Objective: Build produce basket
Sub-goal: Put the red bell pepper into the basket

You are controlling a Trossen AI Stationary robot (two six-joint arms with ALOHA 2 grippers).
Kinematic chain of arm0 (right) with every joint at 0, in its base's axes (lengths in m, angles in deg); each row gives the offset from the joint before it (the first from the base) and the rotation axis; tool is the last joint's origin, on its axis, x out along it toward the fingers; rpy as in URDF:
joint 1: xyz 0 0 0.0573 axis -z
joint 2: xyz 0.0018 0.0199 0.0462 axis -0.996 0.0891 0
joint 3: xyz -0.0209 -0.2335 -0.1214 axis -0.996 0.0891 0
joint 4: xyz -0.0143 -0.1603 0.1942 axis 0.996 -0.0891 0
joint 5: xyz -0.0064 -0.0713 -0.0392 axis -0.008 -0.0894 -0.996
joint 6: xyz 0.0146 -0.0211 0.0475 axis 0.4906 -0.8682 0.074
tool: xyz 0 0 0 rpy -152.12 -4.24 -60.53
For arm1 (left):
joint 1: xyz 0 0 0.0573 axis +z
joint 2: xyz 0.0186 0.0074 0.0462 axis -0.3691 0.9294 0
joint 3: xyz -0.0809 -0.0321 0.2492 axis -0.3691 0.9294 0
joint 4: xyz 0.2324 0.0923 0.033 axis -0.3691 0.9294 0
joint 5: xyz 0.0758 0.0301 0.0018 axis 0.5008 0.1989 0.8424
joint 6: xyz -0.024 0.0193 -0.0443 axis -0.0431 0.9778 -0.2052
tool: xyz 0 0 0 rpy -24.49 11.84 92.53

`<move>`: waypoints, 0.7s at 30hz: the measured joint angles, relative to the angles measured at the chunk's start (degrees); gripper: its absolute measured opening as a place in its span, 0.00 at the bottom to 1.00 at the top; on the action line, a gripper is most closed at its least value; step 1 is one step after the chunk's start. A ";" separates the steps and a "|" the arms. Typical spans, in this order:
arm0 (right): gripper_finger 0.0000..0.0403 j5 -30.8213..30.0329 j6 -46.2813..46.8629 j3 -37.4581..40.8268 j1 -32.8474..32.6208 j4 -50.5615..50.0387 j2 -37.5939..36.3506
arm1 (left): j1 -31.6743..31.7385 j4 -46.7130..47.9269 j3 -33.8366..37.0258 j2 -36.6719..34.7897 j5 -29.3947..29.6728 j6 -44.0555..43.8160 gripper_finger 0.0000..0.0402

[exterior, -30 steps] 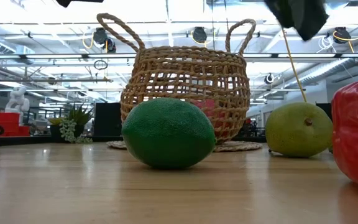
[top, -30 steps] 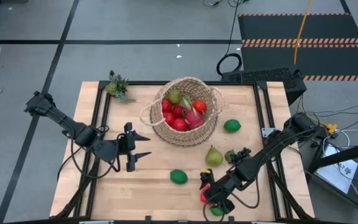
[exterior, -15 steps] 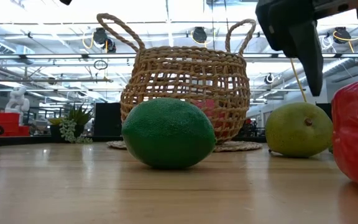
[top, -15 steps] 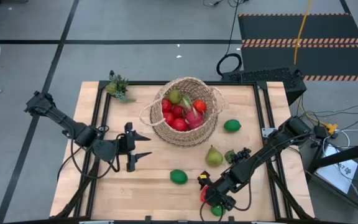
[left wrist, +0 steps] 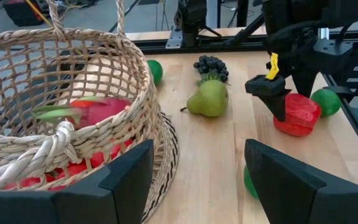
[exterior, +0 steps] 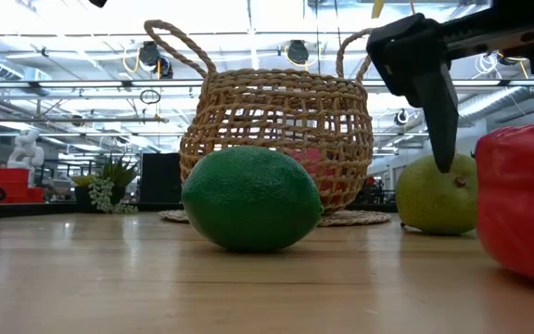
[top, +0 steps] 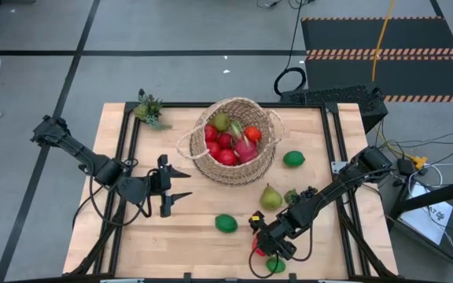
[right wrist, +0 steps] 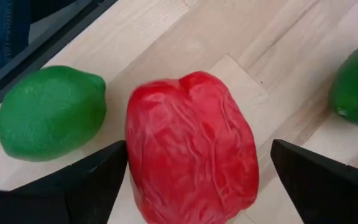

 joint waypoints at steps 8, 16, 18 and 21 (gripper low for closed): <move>0.82 0.02 -0.54 0.22 0.01 2.07 0.00 | 0.00 0.02 0.00 0.00 0.00 0.00 0.62; 0.75 -0.04 5.46 0.52 0.29 5.69 0.00 | 0.00 0.04 0.00 0.00 -0.57 2.38 0.62; 0.75 -0.17 6.53 0.54 0.35 6.27 -0.19 | 0.00 0.02 0.00 0.00 -0.81 3.22 0.62; 0.75 -0.17 7.47 0.55 0.34 7.02 -0.38 | 0.06 -0.20 0.00 0.00 -0.93 4.94 0.62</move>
